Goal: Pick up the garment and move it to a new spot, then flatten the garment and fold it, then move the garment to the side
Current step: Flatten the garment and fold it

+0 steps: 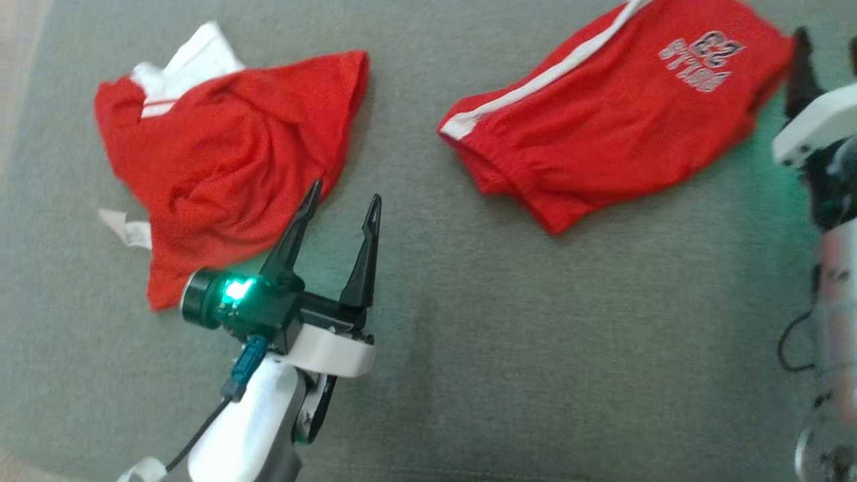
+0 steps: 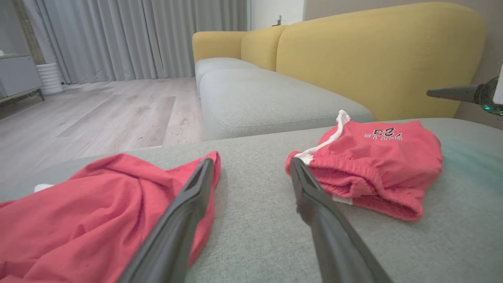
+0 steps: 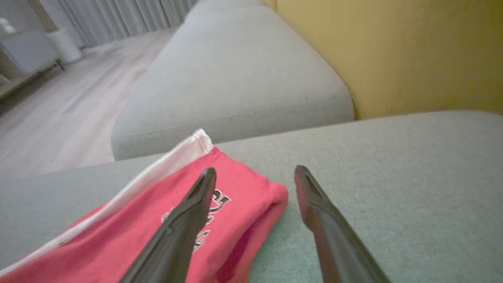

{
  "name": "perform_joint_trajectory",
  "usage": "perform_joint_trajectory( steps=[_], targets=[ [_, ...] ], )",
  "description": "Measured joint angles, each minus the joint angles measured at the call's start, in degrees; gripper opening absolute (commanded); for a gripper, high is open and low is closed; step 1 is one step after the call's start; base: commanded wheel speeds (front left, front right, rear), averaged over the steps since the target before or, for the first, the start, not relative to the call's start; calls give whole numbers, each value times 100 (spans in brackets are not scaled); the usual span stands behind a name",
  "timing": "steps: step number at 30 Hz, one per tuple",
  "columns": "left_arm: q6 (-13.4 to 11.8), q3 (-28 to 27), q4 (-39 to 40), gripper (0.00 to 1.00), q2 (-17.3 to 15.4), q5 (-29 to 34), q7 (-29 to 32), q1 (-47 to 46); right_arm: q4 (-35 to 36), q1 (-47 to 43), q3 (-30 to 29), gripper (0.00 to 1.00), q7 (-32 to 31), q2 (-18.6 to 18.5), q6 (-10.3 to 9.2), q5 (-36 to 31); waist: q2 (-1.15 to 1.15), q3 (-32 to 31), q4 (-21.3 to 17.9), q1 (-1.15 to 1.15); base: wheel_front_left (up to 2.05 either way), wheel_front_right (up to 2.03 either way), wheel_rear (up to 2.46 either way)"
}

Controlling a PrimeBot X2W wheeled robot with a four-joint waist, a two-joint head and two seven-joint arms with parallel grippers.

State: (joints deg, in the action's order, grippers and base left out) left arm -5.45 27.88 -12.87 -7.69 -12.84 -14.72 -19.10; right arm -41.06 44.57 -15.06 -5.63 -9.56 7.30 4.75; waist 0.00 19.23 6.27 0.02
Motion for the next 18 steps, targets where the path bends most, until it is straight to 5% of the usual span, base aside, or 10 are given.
perform_joint_trajectory(
  steps=[7, 15, 16, 17, 18],
  targets=[
    [204, -63, -114, 100, 235, 89, 0, -119, -1230, 816, -1055, 100, -382, -225, 0, -1040, 0, 378, 389, 0, 0, 0, 0],
    [348, -264, -112, 100, 313, 226, 1, -210, -1974, 1324, -1341, 100, -474, -393, 0, -1682, 0, 608, 578, -1, 0, 0, 0],
    [350, -293, -112, 100, 327, 240, 0, -210, -2035, 1371, -1325, 58, -425, -394, 0, -1730, 0, 623, 578, -1, 0, 0, 0],
    [352, -336, -115, 100, 343, 248, 0, -210, -2075, 1390, -1321, 0, -347, -390, 0, -1747, 0, 627, 571, -1, 0, 0, 0],
    [353, -378, -123, 100, 349, 268, 1, -209, -2123, 1398, -1321, 0, -253, -378, 0, -1745, 0, 618, 556, -1, 0, 0, 0]
  ],
)
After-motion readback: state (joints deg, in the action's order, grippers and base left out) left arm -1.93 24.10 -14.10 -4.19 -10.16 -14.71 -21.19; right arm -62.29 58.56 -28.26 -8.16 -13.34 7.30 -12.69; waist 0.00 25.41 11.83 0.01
